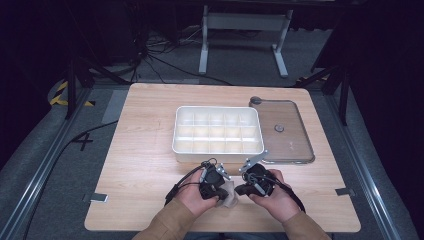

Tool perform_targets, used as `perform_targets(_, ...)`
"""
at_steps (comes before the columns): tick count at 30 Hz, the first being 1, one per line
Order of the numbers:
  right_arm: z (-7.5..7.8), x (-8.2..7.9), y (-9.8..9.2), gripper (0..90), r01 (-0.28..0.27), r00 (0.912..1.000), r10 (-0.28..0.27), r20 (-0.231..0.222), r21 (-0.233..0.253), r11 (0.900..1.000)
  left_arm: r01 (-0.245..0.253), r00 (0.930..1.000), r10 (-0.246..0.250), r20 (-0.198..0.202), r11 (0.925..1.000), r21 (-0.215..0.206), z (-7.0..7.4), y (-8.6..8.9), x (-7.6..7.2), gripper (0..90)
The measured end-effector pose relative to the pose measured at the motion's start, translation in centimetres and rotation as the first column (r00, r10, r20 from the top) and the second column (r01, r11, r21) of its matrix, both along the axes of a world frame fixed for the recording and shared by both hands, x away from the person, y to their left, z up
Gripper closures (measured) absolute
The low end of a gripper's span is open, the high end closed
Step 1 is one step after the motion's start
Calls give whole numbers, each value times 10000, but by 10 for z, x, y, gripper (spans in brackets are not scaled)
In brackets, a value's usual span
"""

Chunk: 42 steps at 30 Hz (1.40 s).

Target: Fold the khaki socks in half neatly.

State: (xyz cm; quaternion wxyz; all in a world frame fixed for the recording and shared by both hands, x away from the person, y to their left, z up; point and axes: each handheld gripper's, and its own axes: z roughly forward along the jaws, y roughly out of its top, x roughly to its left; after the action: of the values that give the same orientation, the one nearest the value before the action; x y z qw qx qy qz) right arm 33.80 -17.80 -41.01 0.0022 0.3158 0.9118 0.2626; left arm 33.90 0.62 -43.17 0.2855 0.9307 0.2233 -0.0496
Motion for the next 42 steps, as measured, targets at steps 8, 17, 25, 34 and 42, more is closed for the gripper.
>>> perform_targets(8,7,-2,10,898,-84,9968,28,797,693,9976,50,10000,-50,76,10000,21,0,-1,0,858)
perform_targets(17,-2,2,14,899,133,9971,-196,740,845,9963,124,9998,-124,172,9999,-15,2,-1,-2,857)
perform_targets(25,-7,4,11,899,249,9970,-296,721,652,9976,518,9985,-511,203,9980,-353,13,-4,-16,841)
perform_targets(34,-11,5,9,898,329,9978,-352,558,416,9986,790,9969,-791,37,9969,67,4,-12,-20,835)
perform_targets(42,-19,7,10,897,479,9980,-484,414,142,9988,730,9965,-747,367,9964,441,1,-16,-23,851)
